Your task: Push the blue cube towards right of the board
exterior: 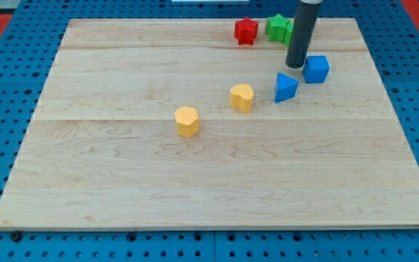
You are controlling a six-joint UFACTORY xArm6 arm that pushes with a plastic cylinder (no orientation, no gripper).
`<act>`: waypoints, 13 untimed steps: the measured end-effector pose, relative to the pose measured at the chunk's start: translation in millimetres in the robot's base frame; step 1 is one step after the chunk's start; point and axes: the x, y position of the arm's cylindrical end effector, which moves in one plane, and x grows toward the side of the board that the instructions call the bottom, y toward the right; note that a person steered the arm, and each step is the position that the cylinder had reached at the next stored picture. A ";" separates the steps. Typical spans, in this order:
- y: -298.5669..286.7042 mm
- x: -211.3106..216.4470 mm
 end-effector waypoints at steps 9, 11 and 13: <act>-150.0 145.5; -173.5 128.7; -102.4 33.8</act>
